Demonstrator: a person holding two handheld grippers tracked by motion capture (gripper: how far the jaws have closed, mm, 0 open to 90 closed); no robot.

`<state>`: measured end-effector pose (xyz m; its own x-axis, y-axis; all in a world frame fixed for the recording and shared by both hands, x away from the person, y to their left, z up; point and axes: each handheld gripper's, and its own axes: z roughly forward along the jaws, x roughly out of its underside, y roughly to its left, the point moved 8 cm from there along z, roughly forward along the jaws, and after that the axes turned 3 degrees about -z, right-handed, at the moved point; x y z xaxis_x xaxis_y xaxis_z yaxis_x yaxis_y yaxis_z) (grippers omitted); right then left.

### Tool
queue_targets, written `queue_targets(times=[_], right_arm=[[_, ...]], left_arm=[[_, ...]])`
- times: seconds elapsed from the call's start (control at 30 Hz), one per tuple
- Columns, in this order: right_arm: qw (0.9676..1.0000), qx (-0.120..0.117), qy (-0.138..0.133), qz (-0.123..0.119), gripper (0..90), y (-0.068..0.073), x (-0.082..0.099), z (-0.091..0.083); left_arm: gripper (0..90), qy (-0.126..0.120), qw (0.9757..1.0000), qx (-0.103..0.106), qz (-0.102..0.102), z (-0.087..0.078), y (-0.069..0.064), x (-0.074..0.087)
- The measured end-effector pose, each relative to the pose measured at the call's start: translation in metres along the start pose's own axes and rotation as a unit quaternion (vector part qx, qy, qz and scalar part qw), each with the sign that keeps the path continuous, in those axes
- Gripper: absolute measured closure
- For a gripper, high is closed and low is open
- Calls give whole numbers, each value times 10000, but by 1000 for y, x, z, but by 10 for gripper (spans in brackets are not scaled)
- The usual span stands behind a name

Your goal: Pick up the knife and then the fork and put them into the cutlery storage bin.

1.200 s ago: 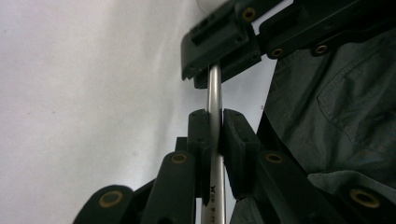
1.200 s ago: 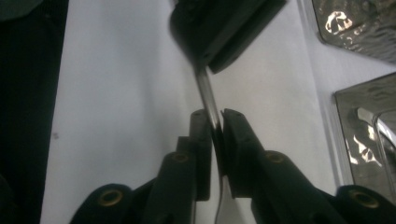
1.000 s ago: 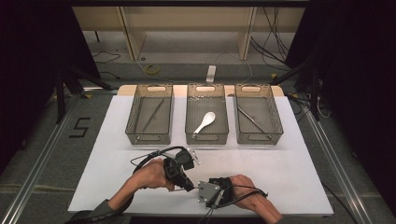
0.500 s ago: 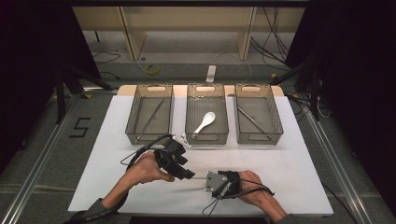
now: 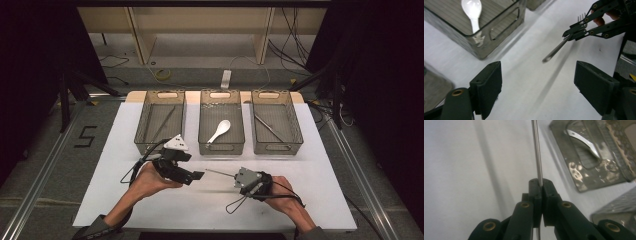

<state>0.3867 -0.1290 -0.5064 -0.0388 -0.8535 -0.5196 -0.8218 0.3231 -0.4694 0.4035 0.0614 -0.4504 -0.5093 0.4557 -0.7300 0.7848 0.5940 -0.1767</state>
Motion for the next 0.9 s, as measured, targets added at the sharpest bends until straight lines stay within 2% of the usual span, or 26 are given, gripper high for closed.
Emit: queue_targets(times=[0.13, 0.33, 0.53, 0.73, 0.9], right_arm=[[9994, 44, -65, 345, 881, -11, 3, -5], [9961, 97, -187, 857, 880, -29, 7, -11], [9898, 66, -360, 1375, 880, -45, 9, -14], [9826, 131, -419, 1807, 879, -62, 13, -22], [9724, 269, -411, 2280, 879, -88, 20, -26]], left_arm=[[194, -264, 9996, -82, -81, -6, 6, 3], [180, -570, 9979, -253, -150, -15, 15, 12], [173, -975, 9941, -316, -355, -27, 23, 17], [172, -1139, 9915, -417, -472, -32, 30, 21], [169, -1226, 9901, -506, -459, -36, 28, 28]])
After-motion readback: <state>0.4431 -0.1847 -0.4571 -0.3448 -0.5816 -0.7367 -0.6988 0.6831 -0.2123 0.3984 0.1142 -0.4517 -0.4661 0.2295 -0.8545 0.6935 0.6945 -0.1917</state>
